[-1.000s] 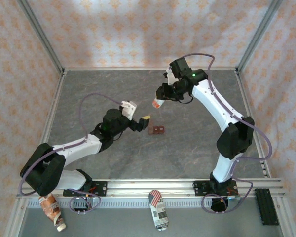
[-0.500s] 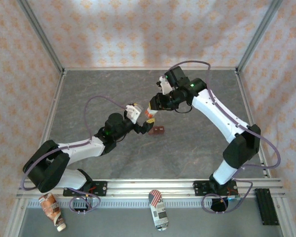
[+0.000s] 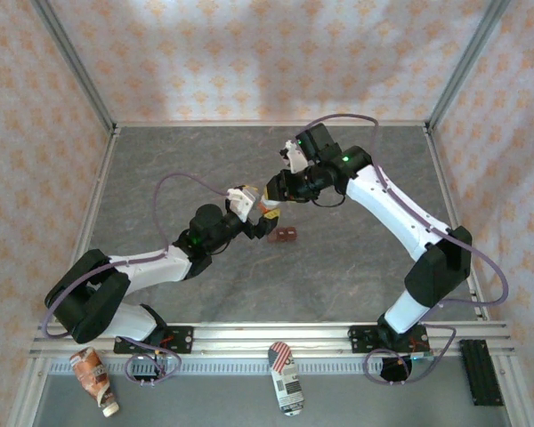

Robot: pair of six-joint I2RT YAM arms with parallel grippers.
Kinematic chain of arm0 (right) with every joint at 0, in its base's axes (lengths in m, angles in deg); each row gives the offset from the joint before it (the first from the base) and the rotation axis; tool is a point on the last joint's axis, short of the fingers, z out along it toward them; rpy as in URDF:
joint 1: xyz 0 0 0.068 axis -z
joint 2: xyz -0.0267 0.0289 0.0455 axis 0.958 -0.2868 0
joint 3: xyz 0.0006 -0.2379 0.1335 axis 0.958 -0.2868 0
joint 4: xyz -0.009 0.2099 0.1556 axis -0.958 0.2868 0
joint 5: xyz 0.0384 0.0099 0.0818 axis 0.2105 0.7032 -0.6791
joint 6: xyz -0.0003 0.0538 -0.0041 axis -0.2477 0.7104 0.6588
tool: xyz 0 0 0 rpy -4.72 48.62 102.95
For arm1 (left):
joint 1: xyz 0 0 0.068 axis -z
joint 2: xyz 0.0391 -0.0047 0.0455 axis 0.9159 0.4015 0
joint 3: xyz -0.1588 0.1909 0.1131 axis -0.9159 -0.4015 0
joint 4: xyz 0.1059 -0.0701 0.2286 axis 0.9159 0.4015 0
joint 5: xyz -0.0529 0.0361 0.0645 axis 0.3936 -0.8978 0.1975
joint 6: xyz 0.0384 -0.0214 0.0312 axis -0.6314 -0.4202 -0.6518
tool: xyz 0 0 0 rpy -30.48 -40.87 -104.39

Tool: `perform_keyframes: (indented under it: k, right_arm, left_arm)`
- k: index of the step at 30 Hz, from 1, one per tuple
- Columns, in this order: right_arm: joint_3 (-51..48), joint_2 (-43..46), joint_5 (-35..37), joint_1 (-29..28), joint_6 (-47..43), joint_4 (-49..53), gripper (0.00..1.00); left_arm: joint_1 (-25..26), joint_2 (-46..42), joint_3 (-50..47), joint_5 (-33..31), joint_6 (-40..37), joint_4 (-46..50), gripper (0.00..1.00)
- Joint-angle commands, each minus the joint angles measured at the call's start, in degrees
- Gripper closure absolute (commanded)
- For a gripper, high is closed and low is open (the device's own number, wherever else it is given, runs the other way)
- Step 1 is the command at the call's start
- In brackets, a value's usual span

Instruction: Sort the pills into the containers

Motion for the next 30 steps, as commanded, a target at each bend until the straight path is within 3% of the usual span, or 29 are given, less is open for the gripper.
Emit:
perform_keyframes:
  k: [1,21,30]
  right_arm:
    - [-0.83,0.4,-2.04,-0.28,1.62,-2.84,0.7]
    - [-1.38,-0.24,-2.81,-0.28,2.59,-3.82,0.7]
    - [-1.79,-0.31,-3.1,-0.28,2.11,-3.48,0.7]
  left_arm:
    - [0.3,0.37,0.24,0.87,1.17,-2.53,0.18]
    - [0.29,0.17,1.47,0.65,3.04,-2.38,0.37]
    - [0.26,0.25,2.53,0.35,2.49,-1.22,0.3]
